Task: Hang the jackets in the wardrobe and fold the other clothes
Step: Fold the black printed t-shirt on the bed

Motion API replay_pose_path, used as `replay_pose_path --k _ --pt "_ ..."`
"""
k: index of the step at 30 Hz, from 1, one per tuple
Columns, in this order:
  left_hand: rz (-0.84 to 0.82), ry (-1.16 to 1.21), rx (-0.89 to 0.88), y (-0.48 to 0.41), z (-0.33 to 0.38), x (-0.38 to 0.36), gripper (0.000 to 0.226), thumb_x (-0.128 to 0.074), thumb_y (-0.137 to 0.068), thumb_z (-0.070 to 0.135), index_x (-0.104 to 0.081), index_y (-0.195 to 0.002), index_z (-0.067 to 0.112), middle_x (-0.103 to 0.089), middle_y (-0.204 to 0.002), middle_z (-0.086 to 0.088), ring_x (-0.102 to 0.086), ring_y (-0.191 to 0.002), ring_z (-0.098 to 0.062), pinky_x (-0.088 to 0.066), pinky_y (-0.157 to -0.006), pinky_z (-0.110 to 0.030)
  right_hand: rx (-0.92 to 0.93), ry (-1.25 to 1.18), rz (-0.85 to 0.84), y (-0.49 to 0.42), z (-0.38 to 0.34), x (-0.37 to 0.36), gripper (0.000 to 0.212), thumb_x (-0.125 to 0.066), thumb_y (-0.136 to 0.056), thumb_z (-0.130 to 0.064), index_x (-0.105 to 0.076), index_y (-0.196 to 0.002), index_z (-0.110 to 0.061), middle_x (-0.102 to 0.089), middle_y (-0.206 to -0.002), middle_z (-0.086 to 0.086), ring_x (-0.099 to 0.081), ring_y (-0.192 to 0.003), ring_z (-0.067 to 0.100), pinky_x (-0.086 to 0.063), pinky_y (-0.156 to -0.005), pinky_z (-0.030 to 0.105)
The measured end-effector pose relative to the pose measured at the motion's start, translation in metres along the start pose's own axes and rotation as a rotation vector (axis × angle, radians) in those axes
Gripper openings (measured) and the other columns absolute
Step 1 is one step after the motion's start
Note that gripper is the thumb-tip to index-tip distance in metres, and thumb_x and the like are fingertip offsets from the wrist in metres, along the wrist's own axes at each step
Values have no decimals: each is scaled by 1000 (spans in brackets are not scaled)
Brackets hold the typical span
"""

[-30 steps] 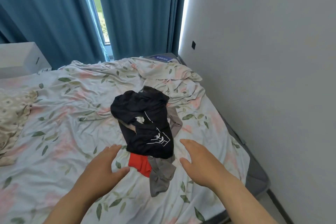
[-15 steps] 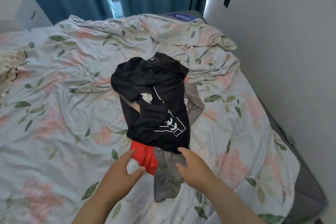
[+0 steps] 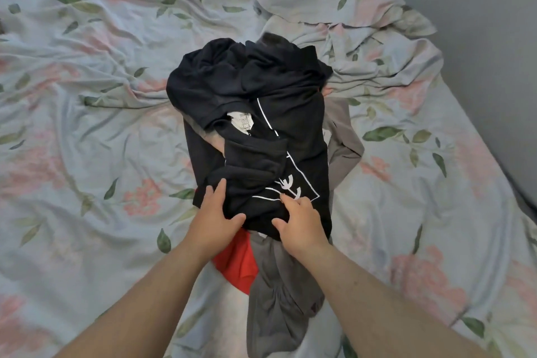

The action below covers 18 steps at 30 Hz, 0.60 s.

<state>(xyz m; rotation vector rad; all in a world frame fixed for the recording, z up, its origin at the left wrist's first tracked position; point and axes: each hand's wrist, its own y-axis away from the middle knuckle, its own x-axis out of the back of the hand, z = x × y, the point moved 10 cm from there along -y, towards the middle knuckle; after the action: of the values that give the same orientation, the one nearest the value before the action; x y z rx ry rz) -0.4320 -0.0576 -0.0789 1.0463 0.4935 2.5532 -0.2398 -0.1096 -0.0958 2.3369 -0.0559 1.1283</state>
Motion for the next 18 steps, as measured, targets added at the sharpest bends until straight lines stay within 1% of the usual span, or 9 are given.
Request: replay_pose_path --k 3,6,8,10,11,12,15,16,18 --pt "-9 -80 11 -13 -5 -9 86 -69 -87 28 -19 -158 22 -32 -157 -4 -30 -145 -22 -31 -115 -35 -19 -71 23 -7 6 -1 45 -62 -94 -37 -56 -139 -32 -50 -133 -1 -49 -122 25 -43 -101 37" --pt "63 -189 75 -22 -6 -3 62 -66 -88 24 -46 -147 21 -52 -132 -12 -51 -124 -32 -43 -104 -40 -57 -260 -22 -11 9 0 32 -65 -92 -31 -70 -123 -28 -64 -125 -3 -58 -117 20 -47 -100 36" --pt "104 -204 89 -22 2 7 33 -62 -90 16 -67 -122 15 -65 -112 -12 -60 -108 -33 -49 -90 -38 -59 -356 -75 -7 6 3 22 -66 -92 -26 -77 -110 -23 -72 -108 -4 -65 -104 15 -52 -92 31" --pt "129 -146 105 -15 10 16 12 -58 -90 12 -71 -89 13 -67 -85 -10 -62 -89 -34 -46 -72 -35 -45 -449 -109 4 1 12 17 -64 -93 -21 -78 -84 -27 -70 -76 -18 -63 -78 4 -49 -71 14" --pt "162 -59 142 -8 13 24 16 -57 -90 11 -65 -77 13 -62 -74 -9 -59 -80 -34 -41 -65 -35 -44 -478 -106 11 -4 20 29 -63 -94 -20 -72 -68 -31 -62 -61 -22 -57 -66 -1 -42 -60 9" --pt "193 99 201 -1 11 30 18 -55 -91 10 -59 -74 12 -58 -70 -7 -56 -75 -31 -38 -62 -35 -50 -514 -93 18 -6 29 37 -63 -95 -21 -65 -59 -32 -57 -54 -22 -50 -58 -3 -38 -55 8" --pt "195 820 386 33 11 35 11 -51 -98 11 -60 -92 9 -60 -82 -11 -58 -75 -28 -48 -64 -34 -39 -616 -79 42 -23 58 33 -61 -96 -24 -66 -63 -23 -57 -58 -14 -50 -56 -2 -39 -54 11" --pt "186 989 411 46 18 44 11 -51 -99 12 -61 -97 9 -64 -84 -10 -62 -73 -27 -52 -62 -32 -15 -632 -72 51 -36 74 33 -61 -97 -25 -64 -64 -19 -55 -59 -11 -49 -56 1 -39 -54 15" --pt "193 1093 415 69 24 58 10 -53 -98 14 -63 -97 11 -71 -80 -6 -69 -67 -22 -55 -55 -29 21 -666 -62 65 -52 94 34 -59 -97 -26 -60 -68 -8 -48 -63 -3 -44 -61 8 -36 -57 23"
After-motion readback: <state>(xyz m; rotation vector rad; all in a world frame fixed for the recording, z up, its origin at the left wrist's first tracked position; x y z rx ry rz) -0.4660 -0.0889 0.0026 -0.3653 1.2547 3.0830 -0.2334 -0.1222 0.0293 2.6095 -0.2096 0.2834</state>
